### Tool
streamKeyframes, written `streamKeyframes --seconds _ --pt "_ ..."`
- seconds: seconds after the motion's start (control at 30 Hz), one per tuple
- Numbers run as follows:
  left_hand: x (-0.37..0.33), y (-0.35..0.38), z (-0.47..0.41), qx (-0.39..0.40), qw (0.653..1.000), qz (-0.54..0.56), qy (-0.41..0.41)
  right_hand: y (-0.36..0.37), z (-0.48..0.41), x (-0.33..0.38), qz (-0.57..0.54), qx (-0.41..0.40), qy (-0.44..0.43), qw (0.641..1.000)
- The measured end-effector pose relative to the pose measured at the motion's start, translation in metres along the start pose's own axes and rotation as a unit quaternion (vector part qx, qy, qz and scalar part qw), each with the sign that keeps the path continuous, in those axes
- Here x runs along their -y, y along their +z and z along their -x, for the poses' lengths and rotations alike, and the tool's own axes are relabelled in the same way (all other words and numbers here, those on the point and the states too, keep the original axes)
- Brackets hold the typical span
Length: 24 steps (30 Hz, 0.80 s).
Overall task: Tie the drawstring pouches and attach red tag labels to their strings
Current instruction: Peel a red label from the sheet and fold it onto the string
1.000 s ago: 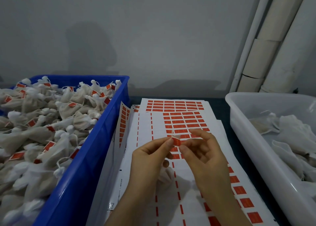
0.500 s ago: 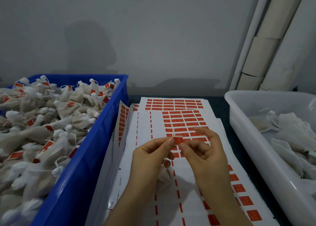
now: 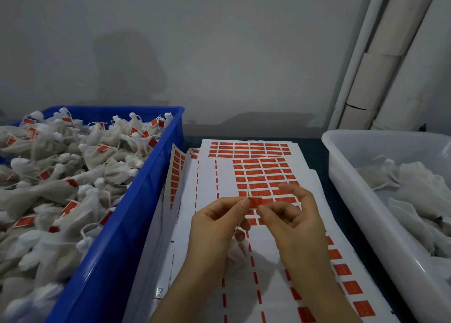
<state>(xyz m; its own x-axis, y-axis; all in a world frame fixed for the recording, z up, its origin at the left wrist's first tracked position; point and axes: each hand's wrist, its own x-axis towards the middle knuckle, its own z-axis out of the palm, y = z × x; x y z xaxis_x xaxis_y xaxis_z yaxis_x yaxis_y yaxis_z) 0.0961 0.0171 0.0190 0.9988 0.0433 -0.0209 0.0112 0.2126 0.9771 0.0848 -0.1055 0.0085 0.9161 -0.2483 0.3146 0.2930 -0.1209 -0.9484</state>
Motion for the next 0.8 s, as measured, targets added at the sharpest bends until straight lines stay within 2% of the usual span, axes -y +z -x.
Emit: streamKeyframes --seconds 0.33,0.8 --pt "0.0005 -0.0008 -0.0006 0.010 1.000 -0.015 0.013 0.0046 -0.0008 0.0028 0.045 0.040 0.013 0.998" --pt "-0.0002 0.0015 -0.0011 0.011 1.000 0.002 0.002 0.0028 0.0007 0.0047 0.060 -0.004 -0.001 0.998"
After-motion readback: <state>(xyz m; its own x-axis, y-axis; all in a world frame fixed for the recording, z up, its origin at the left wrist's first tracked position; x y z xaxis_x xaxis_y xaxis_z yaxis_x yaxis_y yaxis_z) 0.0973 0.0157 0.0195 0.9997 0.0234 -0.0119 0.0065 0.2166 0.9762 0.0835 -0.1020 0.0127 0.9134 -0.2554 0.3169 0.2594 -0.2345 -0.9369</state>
